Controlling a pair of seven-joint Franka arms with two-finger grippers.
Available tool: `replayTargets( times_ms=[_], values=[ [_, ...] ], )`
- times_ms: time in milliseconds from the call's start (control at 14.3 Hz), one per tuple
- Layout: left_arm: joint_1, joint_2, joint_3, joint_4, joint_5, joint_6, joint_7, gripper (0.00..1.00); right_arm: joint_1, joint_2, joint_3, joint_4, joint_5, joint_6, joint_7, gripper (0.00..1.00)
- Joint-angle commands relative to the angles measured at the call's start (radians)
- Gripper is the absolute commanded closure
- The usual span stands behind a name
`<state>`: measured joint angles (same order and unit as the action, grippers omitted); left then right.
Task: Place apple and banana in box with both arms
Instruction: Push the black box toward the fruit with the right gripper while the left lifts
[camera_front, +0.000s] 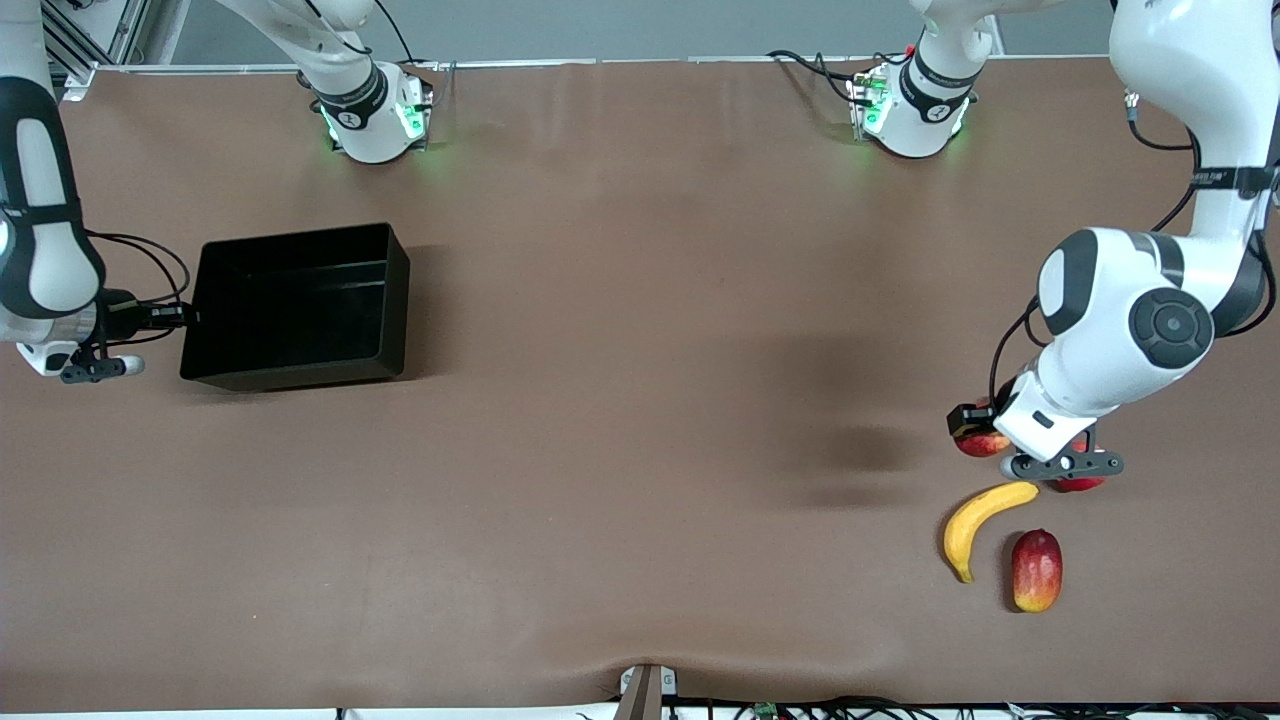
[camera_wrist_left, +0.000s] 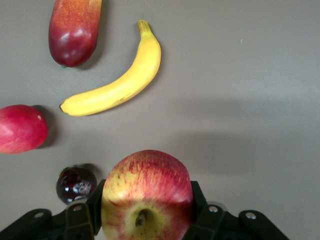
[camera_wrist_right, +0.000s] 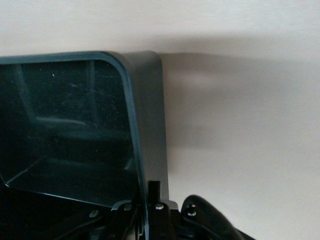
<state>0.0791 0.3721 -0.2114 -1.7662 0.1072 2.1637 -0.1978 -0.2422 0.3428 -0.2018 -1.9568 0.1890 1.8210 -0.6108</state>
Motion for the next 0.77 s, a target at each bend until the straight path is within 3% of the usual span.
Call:
replayTargets(
  times_ms=[0, 210, 421, 701],
  values=[
    [0.004, -0.056, -0.005, -0.019, 0.022, -0.056, -0.020, 1.00, 0.107, -0.050, 0.005, 0.064, 0.029, -0.129, 0.161, 1.00],
    [0.010, -0.082, -0.005, -0.015, 0.020, -0.102, -0.017, 1.00, 0.285, -0.067, 0.005, 0.130, 0.050, -0.209, 0.345, 1.00],
    [0.036, -0.094, 0.006, 0.001, 0.019, -0.107, -0.009, 1.00, 0.450, -0.062, 0.011, 0.199, 0.139, -0.239, 0.463, 1.00],
    [0.053, -0.079, 0.004, 0.020, 0.016, -0.107, -0.009, 1.00, 0.633, -0.044, 0.013, 0.217, 0.257, -0.135, 0.612, 1.00]
  ],
)
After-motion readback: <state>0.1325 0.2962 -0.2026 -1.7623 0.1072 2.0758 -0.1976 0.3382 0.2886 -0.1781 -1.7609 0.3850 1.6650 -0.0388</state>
